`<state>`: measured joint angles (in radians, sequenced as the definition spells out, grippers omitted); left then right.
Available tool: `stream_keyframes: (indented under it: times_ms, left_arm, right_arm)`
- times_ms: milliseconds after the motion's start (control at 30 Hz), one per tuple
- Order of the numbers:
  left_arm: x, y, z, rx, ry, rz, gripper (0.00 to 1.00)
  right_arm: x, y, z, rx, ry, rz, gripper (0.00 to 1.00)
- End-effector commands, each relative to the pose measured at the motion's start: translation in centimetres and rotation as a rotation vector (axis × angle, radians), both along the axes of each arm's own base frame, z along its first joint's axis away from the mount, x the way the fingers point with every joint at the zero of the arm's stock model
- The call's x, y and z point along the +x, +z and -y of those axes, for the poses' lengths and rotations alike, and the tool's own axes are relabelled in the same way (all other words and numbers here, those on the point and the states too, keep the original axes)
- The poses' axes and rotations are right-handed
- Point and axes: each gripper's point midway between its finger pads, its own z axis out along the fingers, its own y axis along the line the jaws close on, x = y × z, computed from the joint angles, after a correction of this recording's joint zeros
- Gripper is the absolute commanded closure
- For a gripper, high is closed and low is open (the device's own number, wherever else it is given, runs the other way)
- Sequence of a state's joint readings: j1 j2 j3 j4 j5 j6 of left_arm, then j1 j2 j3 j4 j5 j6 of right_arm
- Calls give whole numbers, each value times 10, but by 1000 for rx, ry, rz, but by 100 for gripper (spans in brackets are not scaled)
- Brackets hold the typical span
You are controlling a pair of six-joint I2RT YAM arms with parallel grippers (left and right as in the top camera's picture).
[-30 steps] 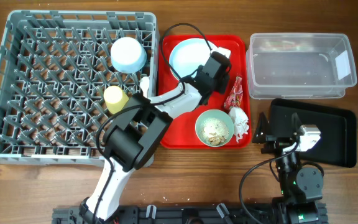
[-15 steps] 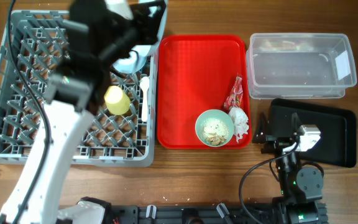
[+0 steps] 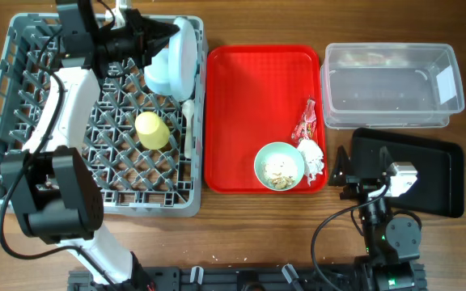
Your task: Sort waste into correct bins and load items into the dishwasher rack
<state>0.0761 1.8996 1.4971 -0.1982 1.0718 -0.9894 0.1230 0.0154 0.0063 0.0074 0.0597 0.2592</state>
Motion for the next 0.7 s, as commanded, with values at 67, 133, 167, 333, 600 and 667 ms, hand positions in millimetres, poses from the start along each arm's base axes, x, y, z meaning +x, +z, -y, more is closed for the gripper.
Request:
stream_keyframes:
  times_ms: [67,133,167,333,600,667]
  left_arm:
    - [12,-33,-20,123,154,-79,94]
    - [16,-35,-25,172,166,-30,90]
    - [19,-31,-25,190,156,23,81]
    - [32,-14,-27,201,165,148,43]
    - [29,58,-44,138,179,360,32]
    - [5,79,-19,127,88,395,45]
  right_arm:
    - [0,2,-2,-7,12,10,0]
    - [0,2,-2,-7,12,10,0]
    - [0,2,-2,-7,12,10,0]
    - [0,2,-2,-7,12,10,0]
    - [0,2,-2,-7,12,10,0]
    - [0,2,-2,-7,12,10,0]
